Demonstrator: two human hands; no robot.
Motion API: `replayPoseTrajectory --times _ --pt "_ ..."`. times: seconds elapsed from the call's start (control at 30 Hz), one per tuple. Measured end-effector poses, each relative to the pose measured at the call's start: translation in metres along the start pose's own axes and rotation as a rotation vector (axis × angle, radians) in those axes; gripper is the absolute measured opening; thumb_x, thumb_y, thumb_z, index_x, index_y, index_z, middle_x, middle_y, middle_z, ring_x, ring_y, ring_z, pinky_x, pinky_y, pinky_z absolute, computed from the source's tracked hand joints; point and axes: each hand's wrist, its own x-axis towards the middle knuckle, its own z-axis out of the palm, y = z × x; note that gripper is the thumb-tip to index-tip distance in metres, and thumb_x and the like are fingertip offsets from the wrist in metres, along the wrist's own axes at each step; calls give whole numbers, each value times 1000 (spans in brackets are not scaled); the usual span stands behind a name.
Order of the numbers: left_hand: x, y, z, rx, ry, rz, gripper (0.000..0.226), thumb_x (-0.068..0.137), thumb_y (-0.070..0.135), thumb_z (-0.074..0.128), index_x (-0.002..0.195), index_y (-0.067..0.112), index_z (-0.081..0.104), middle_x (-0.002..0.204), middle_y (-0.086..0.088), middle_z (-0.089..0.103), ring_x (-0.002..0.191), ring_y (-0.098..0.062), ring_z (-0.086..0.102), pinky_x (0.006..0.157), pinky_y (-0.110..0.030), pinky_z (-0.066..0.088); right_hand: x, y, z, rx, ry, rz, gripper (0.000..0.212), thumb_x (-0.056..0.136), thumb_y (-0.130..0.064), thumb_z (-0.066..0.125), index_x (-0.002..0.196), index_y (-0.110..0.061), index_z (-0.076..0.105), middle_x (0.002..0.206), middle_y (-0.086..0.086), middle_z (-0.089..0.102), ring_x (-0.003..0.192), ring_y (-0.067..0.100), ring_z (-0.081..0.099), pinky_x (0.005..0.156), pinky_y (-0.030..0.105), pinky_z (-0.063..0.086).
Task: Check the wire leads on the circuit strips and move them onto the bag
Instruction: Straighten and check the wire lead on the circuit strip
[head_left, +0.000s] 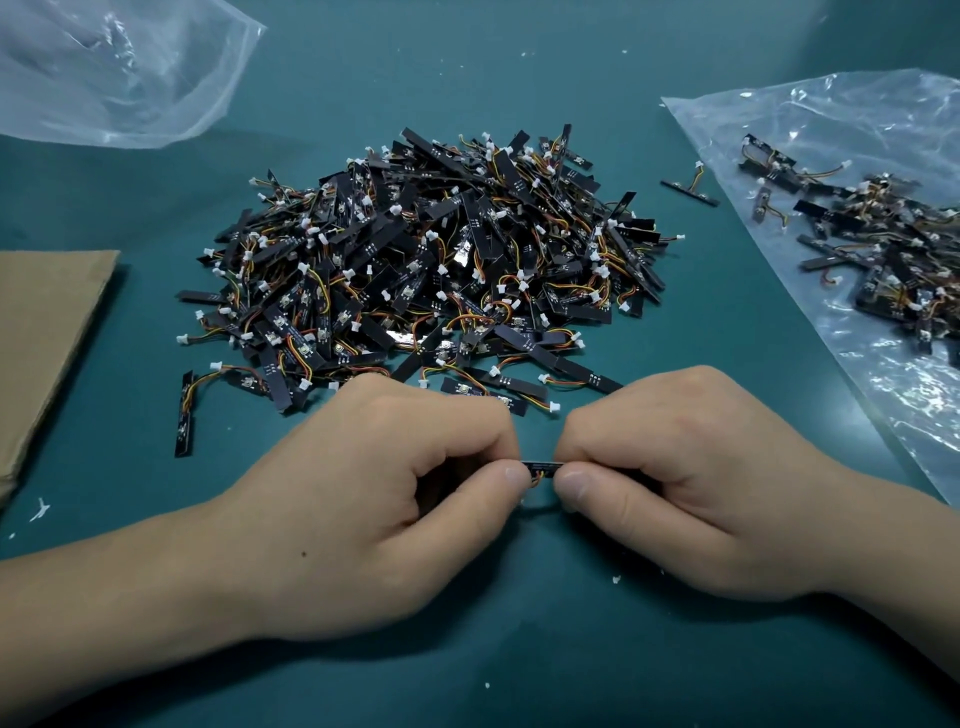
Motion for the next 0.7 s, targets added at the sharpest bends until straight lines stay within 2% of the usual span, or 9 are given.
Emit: replayPoseTrajectory --times 0.07,0.17,0.27,0.37,0.47,0.6,0.7 --pt "-2 -1 1 -25 11 -22 14 92 24 68 86 13 71 67 12 63 58 -1 49 62 -20 35 0 0 0 -2 1 2 26 103 -37 46 82 -28 57 69 -17 35 63 7 34 53 39 43" --pt "-4 0 4 19 1 -18 19 87 24 65 87 6 74 71 8 59 63 5 40 66 -14 29 1 0 0 -9 -9 -8 28 104 -36 46 80 -26 57 70 -17 33 65 8 31 54 40 42" --pt "0 1 1 46 -13 19 16 91 18 69 84 5 73 67 4 66 58 -3 44 63 -21 34 1 1 0 -5 -14 -5 28 105 -37 45 81 -26 57 71 -16 34 65 9 32 54 41 43" --pt "2 0 -2 -7 7 21 12 93 23 67 83 16 69 62 9 67 51 -7 52 53 -22 40 1 0 -1 9 -24 -2 28 106 -38 44 84 -27 58 72 -17 37 65 12 38 56 43 44" --pt "1 -2 1 64 -32 43 11 90 15 72 84 7 73 67 1 69 57 -9 46 63 -23 35 0 0 -1 4 -27 -9 28 104 -37 45 83 -25 59 71 -17 36 64 12 37 55 43 44" --pt "2 -4 1 -23 -8 34 10 93 24 68 86 17 68 65 9 68 52 -7 54 53 -23 41 -1 0 -2 39 -20 4 28 102 -38 48 81 -24 60 67 -15 42 60 14 42 54 43 43" --pt "2 -4 3 18 -9 47 13 93 20 71 85 10 72 67 4 68 57 -5 47 61 -22 36 -1 1 -2 60 -33 3 27 102 -36 49 81 -23 58 67 -13 43 61 15 42 55 43 43"
